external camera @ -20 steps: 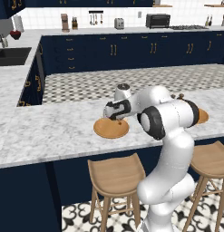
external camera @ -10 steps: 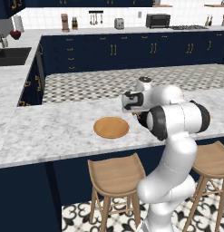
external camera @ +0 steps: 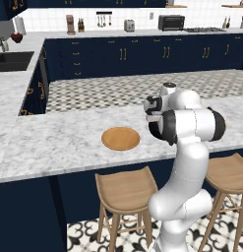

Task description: Pick the chicken drumstick and potato from their plates and place them in the bowl. Then put the bowl in the fridge.

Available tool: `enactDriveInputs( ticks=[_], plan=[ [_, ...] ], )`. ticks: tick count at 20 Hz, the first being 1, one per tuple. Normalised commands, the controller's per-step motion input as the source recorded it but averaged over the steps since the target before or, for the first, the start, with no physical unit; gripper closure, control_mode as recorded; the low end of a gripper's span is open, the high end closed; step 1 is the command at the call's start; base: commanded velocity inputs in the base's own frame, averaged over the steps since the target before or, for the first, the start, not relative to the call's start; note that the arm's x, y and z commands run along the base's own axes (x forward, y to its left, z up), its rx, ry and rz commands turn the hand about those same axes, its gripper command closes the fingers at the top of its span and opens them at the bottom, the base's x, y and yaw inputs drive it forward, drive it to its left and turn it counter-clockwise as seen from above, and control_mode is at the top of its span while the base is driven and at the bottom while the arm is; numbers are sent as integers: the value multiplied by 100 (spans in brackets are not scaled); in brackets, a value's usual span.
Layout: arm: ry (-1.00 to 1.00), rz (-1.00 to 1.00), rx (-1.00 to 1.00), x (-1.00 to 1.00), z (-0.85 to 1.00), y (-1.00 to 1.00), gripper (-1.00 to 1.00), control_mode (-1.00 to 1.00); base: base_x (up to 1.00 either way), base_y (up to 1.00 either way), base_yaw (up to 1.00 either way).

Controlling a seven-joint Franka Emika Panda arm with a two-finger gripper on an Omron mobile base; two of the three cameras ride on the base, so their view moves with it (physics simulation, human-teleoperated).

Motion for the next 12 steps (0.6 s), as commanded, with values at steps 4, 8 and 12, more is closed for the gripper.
enactDriveInputs(
  ticks=[4, 8, 12],
  plan=[
    [5, -1, -3, 21, -32, -23, 100, -100, 0, 0, 0],
    [6, 0, -3, 4, -44, -6, 100, -100, 0, 0, 0],
    [1, 0, -1, 7, -20, -4, -100, -100, 0, 0, 0]
  ],
)
